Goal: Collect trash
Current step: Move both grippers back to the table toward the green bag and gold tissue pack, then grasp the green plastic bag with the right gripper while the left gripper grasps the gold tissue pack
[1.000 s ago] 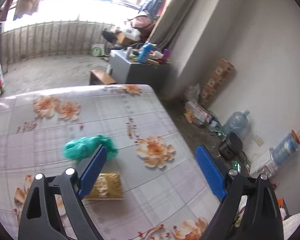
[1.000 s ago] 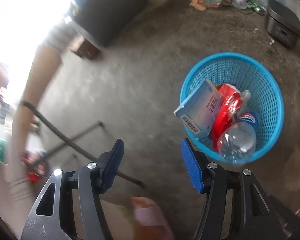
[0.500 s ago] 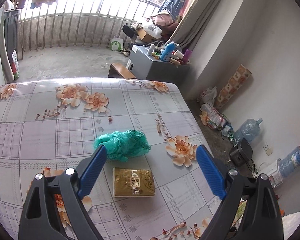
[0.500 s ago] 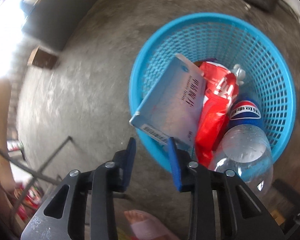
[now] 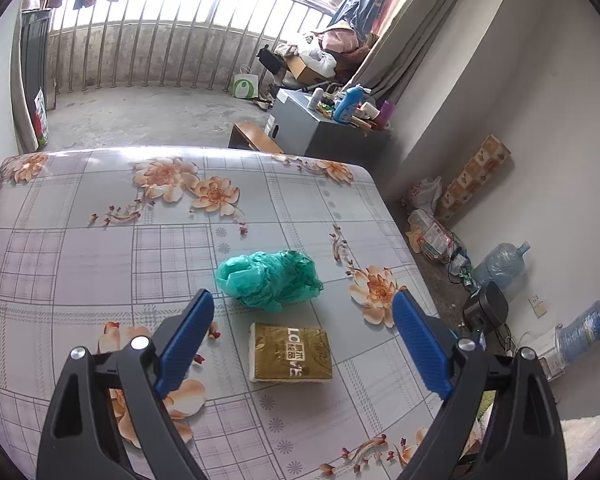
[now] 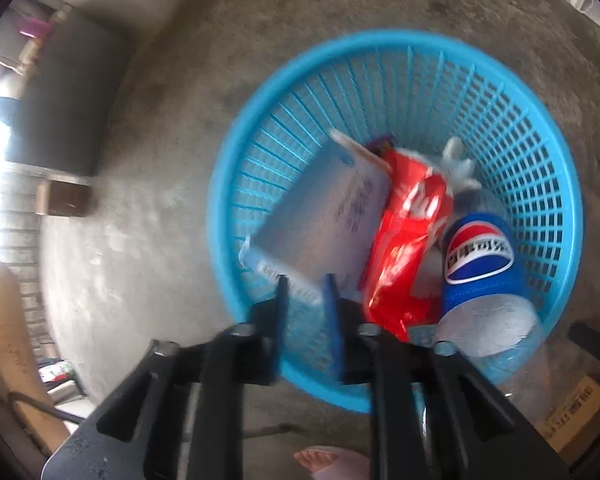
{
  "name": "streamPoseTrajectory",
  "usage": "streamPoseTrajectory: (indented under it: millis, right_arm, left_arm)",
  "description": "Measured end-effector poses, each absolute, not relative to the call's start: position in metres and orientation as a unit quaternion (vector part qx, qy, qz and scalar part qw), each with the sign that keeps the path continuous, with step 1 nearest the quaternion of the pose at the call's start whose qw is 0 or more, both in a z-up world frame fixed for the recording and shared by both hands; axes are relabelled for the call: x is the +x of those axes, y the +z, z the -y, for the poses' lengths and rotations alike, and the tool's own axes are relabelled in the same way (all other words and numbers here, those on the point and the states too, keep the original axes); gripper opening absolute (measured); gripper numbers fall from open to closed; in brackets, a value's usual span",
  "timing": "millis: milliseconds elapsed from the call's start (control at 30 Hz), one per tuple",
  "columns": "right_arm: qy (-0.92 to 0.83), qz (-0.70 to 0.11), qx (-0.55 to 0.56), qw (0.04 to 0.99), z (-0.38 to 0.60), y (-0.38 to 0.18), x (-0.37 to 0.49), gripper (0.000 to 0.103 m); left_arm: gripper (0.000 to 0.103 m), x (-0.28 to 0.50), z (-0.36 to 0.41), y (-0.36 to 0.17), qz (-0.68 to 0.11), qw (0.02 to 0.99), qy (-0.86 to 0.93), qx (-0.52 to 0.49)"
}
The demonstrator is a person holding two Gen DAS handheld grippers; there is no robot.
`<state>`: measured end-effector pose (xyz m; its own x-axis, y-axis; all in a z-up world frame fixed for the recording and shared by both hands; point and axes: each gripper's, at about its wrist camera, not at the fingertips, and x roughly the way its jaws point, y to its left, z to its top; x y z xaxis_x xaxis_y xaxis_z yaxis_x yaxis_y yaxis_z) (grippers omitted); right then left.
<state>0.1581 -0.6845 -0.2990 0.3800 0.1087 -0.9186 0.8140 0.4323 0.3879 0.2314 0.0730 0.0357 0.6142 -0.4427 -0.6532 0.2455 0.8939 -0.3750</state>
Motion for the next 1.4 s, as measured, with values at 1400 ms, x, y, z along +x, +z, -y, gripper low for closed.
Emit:
streamPoseTrajectory:
  millis: [1400]
  right_arm:
    - [0.400, -0.519, 0.109, 0.747, 0.197, -0.052, 0.346, 0.047]
  left_arm:
    - [0.048, 0.207, -0.068, -0.081, -0.478, 0.805, -0.252, -0.244]
